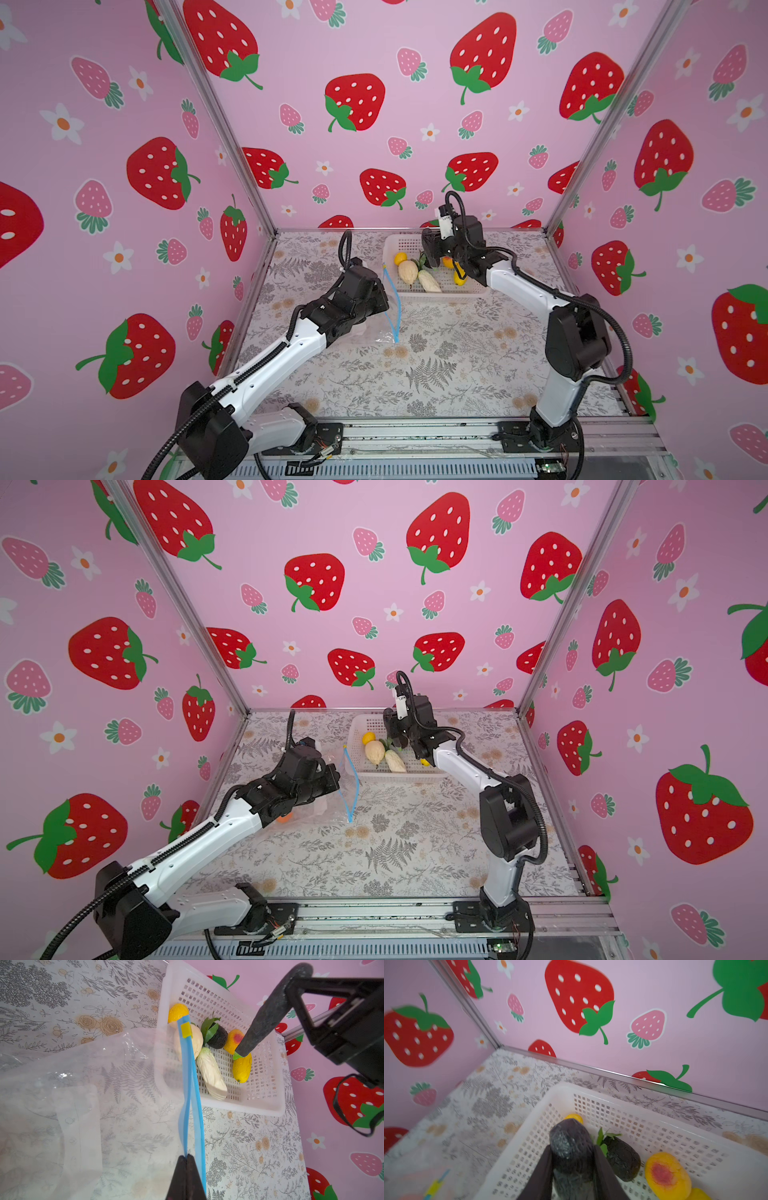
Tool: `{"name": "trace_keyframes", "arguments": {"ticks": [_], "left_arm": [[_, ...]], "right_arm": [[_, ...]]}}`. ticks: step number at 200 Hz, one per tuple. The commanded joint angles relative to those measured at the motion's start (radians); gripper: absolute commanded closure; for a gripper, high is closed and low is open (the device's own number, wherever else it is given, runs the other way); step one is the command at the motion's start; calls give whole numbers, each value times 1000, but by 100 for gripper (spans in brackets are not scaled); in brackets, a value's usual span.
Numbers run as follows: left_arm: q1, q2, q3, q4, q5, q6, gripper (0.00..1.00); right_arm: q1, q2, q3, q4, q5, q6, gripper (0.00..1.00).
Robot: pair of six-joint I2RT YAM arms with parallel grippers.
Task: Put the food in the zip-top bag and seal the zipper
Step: 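Lift the dark eggplant out of the basket with the right gripper, then carry the eggplant with the right gripper over the bag mouth by the left gripper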
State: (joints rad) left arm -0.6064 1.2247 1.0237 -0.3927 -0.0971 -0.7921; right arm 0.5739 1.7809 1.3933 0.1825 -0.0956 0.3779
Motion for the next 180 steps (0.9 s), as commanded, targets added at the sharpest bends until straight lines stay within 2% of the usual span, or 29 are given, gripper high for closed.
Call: {"name": "trace_keyframes", "arguments": {"ticks": [1, 43, 80, 123, 180], "left_arm": [[9, -7, 18, 34, -24, -24, 100], [11, -3, 18, 62, -30, -35, 100], [11, 2, 21, 75, -30, -44, 100], [13, -2, 28, 78, -43, -44, 100], [22, -4, 53, 63, -53, -38, 100]], "right_arm": [[-12, -72, -142, 270, 43, 306, 72], [-13, -152, -359, 549, 128, 596, 77], [-22, -199, -433, 679, 150, 760, 79], [-1, -201, -446, 750, 34, 875, 78], [70, -187, -445, 808, -24, 884, 79]]}}
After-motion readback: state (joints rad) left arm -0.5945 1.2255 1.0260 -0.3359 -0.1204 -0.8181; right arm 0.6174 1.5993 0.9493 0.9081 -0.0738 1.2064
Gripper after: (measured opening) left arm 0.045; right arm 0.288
